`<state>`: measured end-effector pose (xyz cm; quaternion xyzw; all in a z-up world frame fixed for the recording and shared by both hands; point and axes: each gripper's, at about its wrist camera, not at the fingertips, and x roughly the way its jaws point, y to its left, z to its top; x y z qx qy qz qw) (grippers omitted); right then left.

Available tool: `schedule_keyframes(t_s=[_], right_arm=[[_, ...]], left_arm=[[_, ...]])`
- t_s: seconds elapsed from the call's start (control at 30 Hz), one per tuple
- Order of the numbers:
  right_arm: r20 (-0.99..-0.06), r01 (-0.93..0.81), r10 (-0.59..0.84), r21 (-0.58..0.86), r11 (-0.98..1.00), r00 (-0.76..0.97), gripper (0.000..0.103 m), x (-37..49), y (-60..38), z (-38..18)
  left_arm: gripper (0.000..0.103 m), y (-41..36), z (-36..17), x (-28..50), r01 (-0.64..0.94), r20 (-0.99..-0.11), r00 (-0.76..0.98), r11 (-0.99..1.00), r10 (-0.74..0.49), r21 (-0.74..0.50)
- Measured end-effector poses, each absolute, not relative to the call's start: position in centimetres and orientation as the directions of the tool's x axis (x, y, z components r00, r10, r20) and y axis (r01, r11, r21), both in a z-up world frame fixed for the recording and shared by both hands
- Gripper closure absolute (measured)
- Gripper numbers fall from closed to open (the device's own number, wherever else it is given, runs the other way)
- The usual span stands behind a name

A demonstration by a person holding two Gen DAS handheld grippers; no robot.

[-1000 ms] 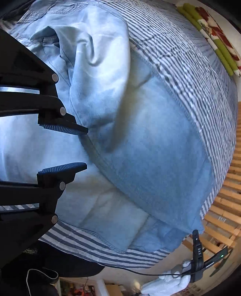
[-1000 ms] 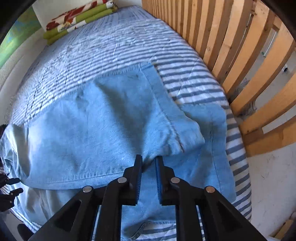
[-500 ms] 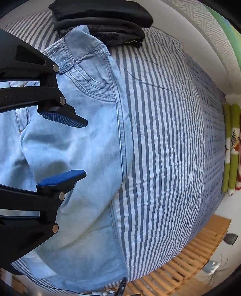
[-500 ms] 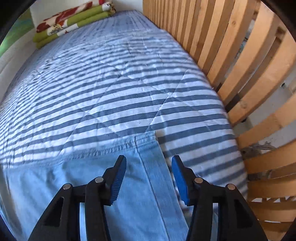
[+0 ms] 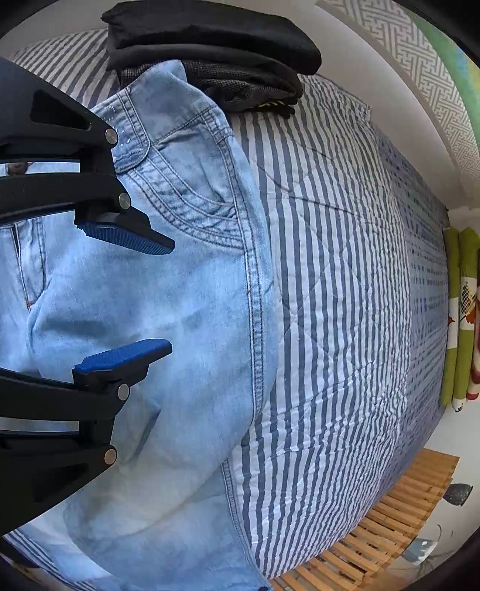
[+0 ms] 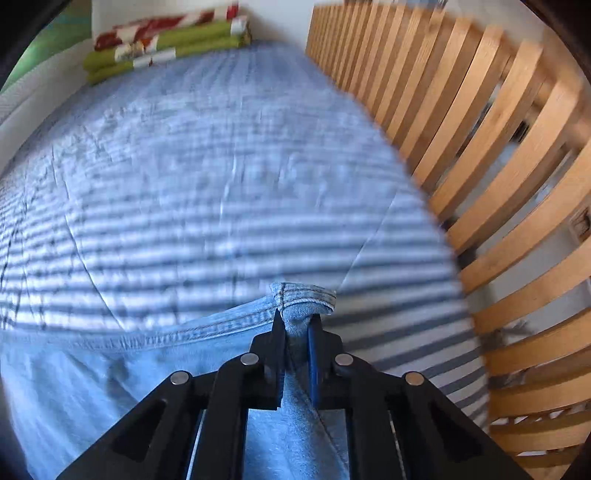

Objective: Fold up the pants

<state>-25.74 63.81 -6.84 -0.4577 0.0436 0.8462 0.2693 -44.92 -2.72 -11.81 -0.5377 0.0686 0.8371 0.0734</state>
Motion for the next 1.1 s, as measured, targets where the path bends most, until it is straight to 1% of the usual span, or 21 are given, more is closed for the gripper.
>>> schedule_keyframes(t_s=[0.07,0.13,0.23,0.27,0.3,0.33,0.37,0.4,0.5,0.67,0.73,0.77,0.8,0.83,0.93,1.1], right_arm=[[-0.693,-0.526,0.544,-0.274,-0.805,-0.473,0.095,-26.0,63.0,-3.3],[-0.572,-0.587,0.676,-0.374,-0.718,-0.464,0.095,-27.0,63.4,-0.6],[-0.563,-0.662,0.707,-0.337,-0.670,-0.428,0.093,-29.2,66.2,0.3],[-0.550,-0.675,0.743,-0.384,-0.630,-0.381,0.089,-30.4,66.7,-0.4],[-0.566,-0.658,0.756,-0.438,-0.613,-0.328,0.080,-31.8,67.1,-1.5],[-0.609,-0.626,0.734,-0.455,-0.634,-0.301,0.079,-32.5,67.2,-2.5],[-0.646,-0.602,0.701,-0.440,-0.666,-0.303,0.078,-32.7,66.9,-3.2],[-0.669,-0.587,0.671,-0.417,-0.694,-0.319,0.074,-32.7,66.2,-3.5],[-0.696,-0.551,0.636,-0.403,-0.731,-0.333,0.072,-31.6,64.0,-3.8],[-0.768,-0.491,0.480,-0.252,-0.834,-0.423,0.072,-27.0,59.7,-2.1],[-0.797,-0.444,0.407,-0.198,-0.874,-0.446,0.071,-23.6,57.1,-1.7],[-0.802,-0.429,0.393,-0.193,-0.882,-0.449,0.068,-22.4,56.0,-1.6],[-0.807,-0.419,0.382,-0.187,-0.889,-0.451,0.064,-21.0,55.0,-1.8],[-0.814,-0.409,0.368,-0.179,-0.895,-0.449,0.062,-19.1,53.9,-2.0],[-0.843,-0.413,0.314,-0.122,-0.903,-0.436,0.061,-12.5,51.8,-3.5],[-0.879,-0.493,0.272,-0.049,-0.868,-0.391,0.061,-2.9,50.5,-6.3]], left_arm=[[0.052,-4.0,-10.8,-44.7,-0.175,-0.900,-0.433,-0.984,0.050,0.030],[0.052,-5.8,-9.9,-44.6,-0.138,-0.889,-0.455,-0.990,0.041,0.025],[0.052,-8.6,-9.2,-44.6,-0.072,-0.879,-0.476,-0.997,0.019,0.017],[0.052,-9.5,-9.1,-44.6,-0.051,-0.879,-0.476,-0.999,0.016,0.010],[0.052,-10.4,-9.0,-44.4,-0.035,-0.880,-0.474,-0.999,0.023,-0.007],[0.052,-11.4,-9.0,-44.1,-0.020,-0.881,-0.472,-1.000,0.025,-0.018],[0.052,-12.2,-8.9,-43.7,-0.008,-0.883,-0.469,-1.000,0.016,-0.013],[0.052,-13.0,-8.8,-43.2,-0.002,-0.883,-0.469,-1.000,0.004,-0.003],[0.052,-16.0,-8.0,-41.1,0.034,-0.877,-0.480,-0.999,-0.012,-0.005],[0.052,-20.8,-7.5,-35.7,0.081,-0.883,-0.468,-0.995,0.020,-0.065],[0.052,-22.2,-8.0,-32.7,0.094,-0.891,-0.454,-0.993,0.021,-0.071],[0.052,-22.8,-8.5,-31.1,0.094,-0.896,-0.444,-0.992,0.032,-0.082],[0.050,-23.3,-9.0,-29.6,0.096,-0.898,-0.438,-0.991,0.041,-0.092],[0.049,-23.8,-9.7,-27.9,0.101,-0.904,-0.424,-0.990,0.048,-0.100],[0.048,-24.9,-11.8,-23.2,0.110,-0.920,-0.387,-0.987,0.069,-0.121],[0.044,-25.6,-15.6,-16.9,0.127,-0.935,-0.333,-0.977,0.120,-0.170]])
